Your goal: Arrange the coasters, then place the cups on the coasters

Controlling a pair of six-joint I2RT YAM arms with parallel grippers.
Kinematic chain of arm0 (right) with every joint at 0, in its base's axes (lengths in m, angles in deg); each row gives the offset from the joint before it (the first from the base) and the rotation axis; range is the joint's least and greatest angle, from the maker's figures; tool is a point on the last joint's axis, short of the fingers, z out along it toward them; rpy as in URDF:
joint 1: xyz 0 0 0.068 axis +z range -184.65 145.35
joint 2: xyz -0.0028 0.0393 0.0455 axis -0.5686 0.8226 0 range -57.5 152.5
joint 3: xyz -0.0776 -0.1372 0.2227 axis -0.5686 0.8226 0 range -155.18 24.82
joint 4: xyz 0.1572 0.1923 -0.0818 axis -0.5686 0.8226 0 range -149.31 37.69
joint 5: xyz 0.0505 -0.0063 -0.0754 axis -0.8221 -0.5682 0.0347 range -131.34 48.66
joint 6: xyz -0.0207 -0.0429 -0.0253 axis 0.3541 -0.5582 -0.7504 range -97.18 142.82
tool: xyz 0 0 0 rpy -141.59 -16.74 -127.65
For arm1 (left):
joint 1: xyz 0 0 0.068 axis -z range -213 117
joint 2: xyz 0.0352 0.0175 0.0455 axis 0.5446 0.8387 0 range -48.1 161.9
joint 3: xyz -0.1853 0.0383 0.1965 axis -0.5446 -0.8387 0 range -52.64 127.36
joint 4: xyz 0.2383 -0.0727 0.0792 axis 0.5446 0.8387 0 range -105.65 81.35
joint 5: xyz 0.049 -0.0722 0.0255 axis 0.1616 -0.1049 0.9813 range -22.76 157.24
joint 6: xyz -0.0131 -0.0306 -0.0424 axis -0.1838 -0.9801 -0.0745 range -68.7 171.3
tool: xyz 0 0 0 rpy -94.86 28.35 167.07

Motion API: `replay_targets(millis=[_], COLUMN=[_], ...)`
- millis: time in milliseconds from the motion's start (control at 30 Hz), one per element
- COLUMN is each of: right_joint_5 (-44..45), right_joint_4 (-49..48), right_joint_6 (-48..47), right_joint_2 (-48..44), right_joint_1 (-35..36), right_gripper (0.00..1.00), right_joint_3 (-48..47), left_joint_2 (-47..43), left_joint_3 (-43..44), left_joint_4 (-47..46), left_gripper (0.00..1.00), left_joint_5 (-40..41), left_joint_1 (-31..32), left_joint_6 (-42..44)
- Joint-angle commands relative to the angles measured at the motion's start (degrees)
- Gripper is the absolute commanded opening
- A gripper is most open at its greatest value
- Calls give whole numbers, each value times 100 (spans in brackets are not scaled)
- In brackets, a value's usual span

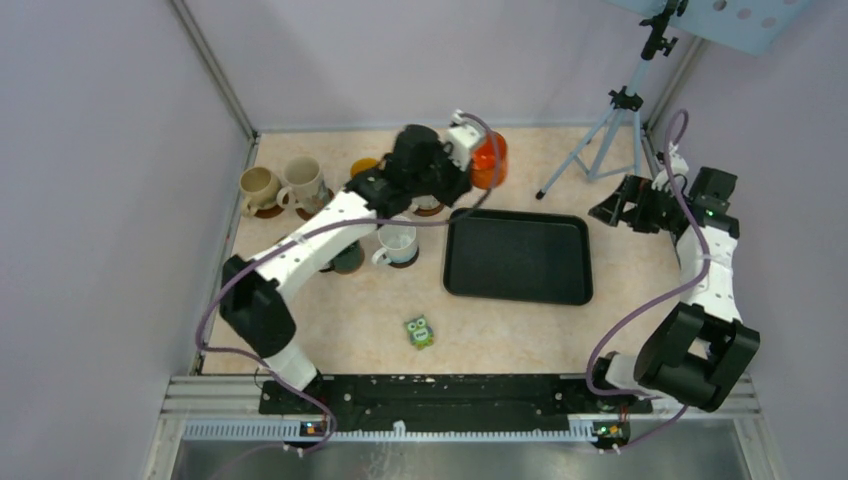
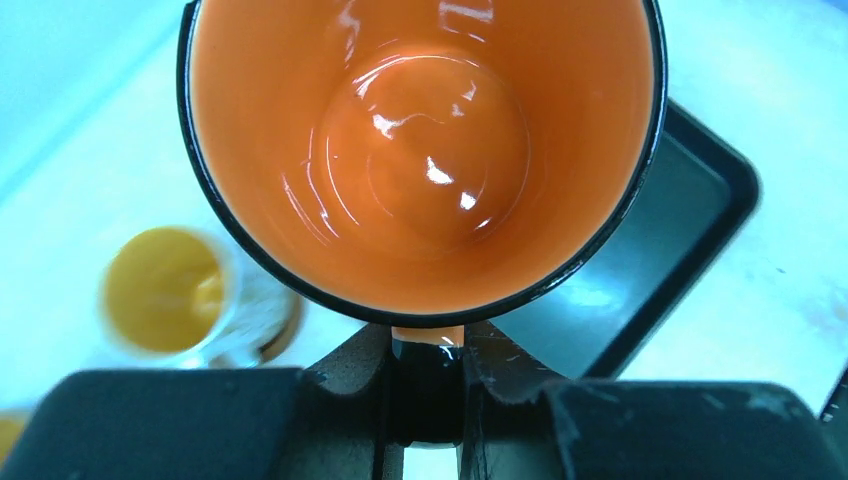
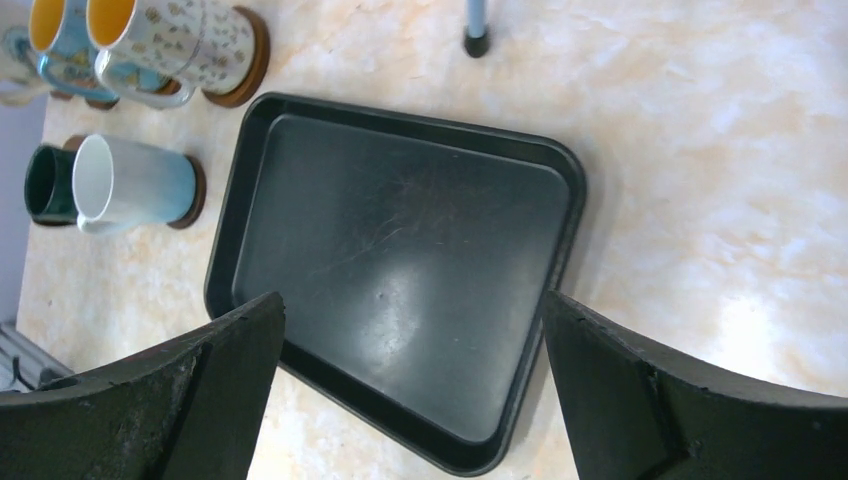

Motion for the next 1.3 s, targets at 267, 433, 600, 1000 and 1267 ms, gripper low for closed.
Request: replay_targets(millis=[267, 433, 600, 1000, 1267], right_joint_5=[659, 809, 755, 783, 804], right_joint_4=[159, 169, 65, 60, 68], right_joint_6=[-469, -507, -465, -540, -592], right_joint_2=[326, 365, 359, 457, 467], right_joint_1=[1327, 1633, 1695, 1720, 1720], right_gripper=[98, 98, 98, 98, 98], right_joint_3=[-293, -310, -223, -172, -115], left_joint_2=[-2502, -2928, -3155, -2868, -2848], left_joint_3=[-1213, -1496, -1978, -2970, -3842], left_joint_4=[501, 975, 1438, 1193, 599], left_gripper=[0, 0, 0, 0, 0], left_joint_5=[-1402, -2147, -2938, -3414, -3194], left_joint_1=[-3614, -5182, -6511, -7987, -7998], left_joint_6=[461, 987, 1701, 2886, 3504])
